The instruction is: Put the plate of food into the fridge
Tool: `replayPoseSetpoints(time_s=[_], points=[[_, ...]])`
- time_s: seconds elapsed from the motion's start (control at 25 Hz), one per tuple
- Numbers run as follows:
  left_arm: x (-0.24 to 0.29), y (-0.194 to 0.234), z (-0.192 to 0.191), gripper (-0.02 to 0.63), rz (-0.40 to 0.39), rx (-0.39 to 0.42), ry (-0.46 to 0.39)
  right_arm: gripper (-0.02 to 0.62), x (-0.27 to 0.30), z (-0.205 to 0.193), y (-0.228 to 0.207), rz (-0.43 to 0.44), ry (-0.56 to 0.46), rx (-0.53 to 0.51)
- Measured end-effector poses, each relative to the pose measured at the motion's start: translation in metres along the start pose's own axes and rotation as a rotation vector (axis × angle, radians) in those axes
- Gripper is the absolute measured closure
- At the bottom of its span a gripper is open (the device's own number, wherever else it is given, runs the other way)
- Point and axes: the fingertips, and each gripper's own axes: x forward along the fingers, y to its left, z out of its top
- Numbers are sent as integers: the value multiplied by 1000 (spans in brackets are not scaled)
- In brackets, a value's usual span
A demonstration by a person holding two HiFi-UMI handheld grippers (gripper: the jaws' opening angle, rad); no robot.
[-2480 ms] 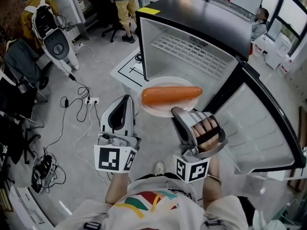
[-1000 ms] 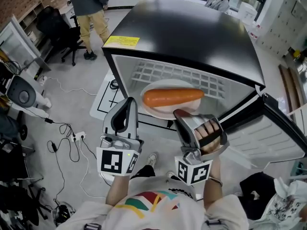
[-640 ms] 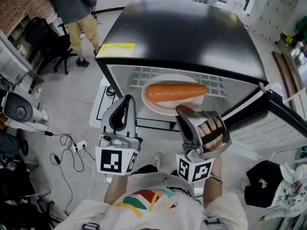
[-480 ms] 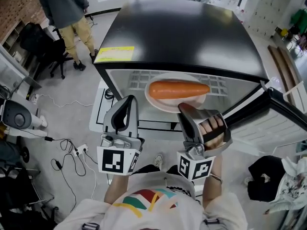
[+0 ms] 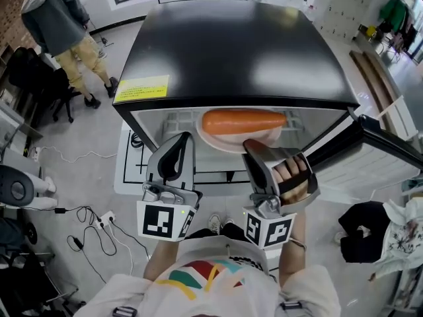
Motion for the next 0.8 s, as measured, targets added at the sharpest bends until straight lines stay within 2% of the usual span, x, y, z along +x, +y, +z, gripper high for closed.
replayPoseSetpoints(time_s=[0.8], points=[[16, 8, -5, 600, 40, 9, 23, 545, 24, -18, 11, 76, -11, 1]])
